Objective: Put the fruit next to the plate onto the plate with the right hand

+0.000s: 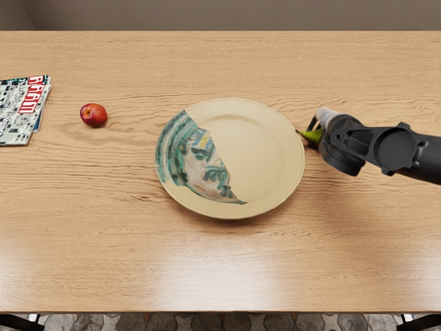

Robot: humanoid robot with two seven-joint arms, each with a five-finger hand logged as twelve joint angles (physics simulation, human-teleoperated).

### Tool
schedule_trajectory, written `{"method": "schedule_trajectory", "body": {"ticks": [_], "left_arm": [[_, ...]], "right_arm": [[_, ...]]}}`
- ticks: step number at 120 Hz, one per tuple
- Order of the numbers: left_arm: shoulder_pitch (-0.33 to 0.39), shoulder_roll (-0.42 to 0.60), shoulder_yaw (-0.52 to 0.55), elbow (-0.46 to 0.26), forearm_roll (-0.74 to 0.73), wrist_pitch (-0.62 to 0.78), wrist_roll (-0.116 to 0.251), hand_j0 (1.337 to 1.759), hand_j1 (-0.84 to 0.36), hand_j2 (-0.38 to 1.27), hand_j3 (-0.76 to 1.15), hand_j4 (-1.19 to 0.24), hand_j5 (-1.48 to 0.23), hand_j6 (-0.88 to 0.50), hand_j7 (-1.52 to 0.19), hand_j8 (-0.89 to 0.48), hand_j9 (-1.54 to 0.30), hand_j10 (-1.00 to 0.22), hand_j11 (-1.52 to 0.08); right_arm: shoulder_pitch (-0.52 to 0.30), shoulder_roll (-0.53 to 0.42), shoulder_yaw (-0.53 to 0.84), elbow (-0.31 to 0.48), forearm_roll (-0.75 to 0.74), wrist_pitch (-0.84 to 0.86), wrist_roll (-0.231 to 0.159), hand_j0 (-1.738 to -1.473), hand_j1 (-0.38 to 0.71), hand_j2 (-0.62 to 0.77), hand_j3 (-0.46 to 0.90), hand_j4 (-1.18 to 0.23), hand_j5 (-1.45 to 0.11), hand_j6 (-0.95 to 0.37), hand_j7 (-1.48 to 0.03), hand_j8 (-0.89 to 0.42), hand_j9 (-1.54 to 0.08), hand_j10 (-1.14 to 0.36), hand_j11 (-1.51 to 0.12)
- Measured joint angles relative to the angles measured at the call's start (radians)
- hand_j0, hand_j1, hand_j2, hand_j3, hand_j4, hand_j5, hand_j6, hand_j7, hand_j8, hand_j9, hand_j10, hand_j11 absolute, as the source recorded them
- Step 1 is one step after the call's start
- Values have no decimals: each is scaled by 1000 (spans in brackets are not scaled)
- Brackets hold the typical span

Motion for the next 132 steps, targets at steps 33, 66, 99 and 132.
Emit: {"method": "schedule_trajectory", "body": {"ticks": [33,66,99,132], "left_arm": [[0,0,0,0,0,0,0,1658,349,0,0,0,-1,-1,-1,-1,-1,0,-1],[0,0,0,0,0,0,0,1658,348,1,0,0,-1,0,-1,0,-1,0,-1],[0,0,0,0,0,0,0,1658,348,1,-1,0,-1,0,-1,0,-1,0,-1],[0,0,0,0,0,0,0,1658,349,0,0,0,0,-1,0,-1,0,0,0]], "right_arm": [[-2,-57,104,2,9,72,1,-1633,316,-36,-1,-748,-1058,-352,-1056,-194,-1084,-357,-1121],[2,-301,544,151,154,545,0,-1623,346,39,-1,-717,-1139,-319,-1114,-158,-1156,-341,-1206],[-21,-58,636,155,156,589,0,-1618,344,30,-1,-700,-1172,-321,-1129,-151,-1174,-344,-1216],[-63,-115,709,185,180,549,1,-1645,-96,15,0,-254,-412,-155,-393,-67,-411,-124,-422]]}}
